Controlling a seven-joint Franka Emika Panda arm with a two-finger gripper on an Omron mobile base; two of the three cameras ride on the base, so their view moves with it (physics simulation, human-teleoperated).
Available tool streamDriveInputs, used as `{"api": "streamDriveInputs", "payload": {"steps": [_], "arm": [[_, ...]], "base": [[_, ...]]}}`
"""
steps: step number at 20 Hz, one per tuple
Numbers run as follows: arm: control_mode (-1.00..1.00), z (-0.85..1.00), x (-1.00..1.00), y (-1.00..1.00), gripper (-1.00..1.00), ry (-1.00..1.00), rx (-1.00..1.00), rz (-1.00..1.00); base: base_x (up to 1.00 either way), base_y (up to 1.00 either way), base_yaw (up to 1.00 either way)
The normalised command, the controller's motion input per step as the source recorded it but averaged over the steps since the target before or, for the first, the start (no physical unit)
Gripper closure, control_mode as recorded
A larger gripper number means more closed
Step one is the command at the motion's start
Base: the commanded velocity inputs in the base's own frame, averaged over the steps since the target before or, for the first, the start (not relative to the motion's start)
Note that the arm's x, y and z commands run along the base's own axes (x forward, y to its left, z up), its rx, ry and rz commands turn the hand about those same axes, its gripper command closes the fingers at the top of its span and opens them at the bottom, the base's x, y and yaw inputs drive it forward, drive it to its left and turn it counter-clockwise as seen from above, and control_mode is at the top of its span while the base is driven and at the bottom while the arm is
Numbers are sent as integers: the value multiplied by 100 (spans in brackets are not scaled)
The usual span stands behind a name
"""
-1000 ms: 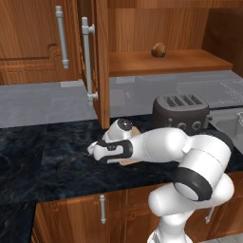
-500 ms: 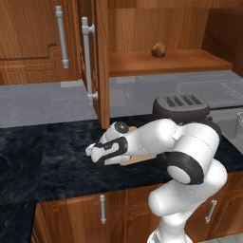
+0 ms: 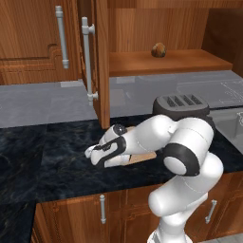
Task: Pick the bread, place it on the cutting board, pick the jam, place it on the counter, and close the cabinet.
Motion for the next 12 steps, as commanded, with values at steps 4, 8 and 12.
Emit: {"api": "streamDriveInputs", "payload": {"steps": [4,8,12], "arm": [[-100,-12,1,0,100,0,0,0],[-100,-9,0,0,100,0,0,0],[-100,-9,0,0,100,0,0,0]], "base": [[0,0,0],[0,0,0],[0,0,0]]}}
